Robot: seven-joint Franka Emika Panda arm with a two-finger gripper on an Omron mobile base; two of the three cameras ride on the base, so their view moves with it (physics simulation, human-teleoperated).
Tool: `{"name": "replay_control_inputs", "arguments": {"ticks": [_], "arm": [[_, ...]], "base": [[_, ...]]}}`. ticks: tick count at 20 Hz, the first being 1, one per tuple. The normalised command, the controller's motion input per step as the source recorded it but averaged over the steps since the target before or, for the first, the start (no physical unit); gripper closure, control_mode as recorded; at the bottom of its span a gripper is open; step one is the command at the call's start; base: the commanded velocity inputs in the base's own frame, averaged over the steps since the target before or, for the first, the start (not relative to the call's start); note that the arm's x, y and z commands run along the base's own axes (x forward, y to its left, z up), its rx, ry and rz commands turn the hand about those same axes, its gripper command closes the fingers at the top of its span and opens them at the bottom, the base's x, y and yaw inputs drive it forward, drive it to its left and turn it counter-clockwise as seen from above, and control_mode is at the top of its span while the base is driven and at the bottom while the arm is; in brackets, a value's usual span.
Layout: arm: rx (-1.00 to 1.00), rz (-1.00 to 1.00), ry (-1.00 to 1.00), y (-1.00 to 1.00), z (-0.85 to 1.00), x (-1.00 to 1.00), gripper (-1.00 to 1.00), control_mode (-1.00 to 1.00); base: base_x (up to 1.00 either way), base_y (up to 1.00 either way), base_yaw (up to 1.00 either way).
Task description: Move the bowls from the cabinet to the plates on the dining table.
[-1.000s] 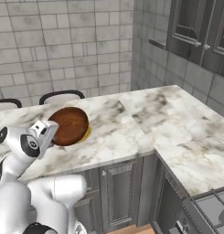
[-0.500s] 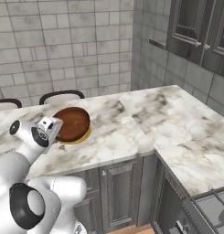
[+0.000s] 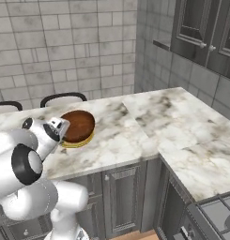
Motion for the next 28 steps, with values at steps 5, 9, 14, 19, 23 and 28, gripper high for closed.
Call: {"name": "replay_control_inputs", "arguments": {"ticks": [5,9,14,19,23,28], "arm": [[0.0,0.03,0.07,0.16,-0.32,0.48,1.0,-1.0],[-0.01,0.03,0.04,0.09,-0.25,0.45,1.0,-1.0],[0.0,0.03,0.04,0.1,-0.22,0.33,1.0,-1.0],[-0.01,0.01,0.0,0.17,0.05,-0.12,1.0,-1.0],[0.0,0.0,0.0,0.12,0.19,-0.44,1.0,-1.0],[0.0,0.0,0.0,0.03,0.16,-0.2,1.0,-1.0]], "base": [[0.0,0.0,0.0],[0.0,0.0,0.0],[0.0,0.0,0.0],[0.0,0.0,0.0],[0.0,0.0,0.0],[0.0,0.0,0.0]]}}
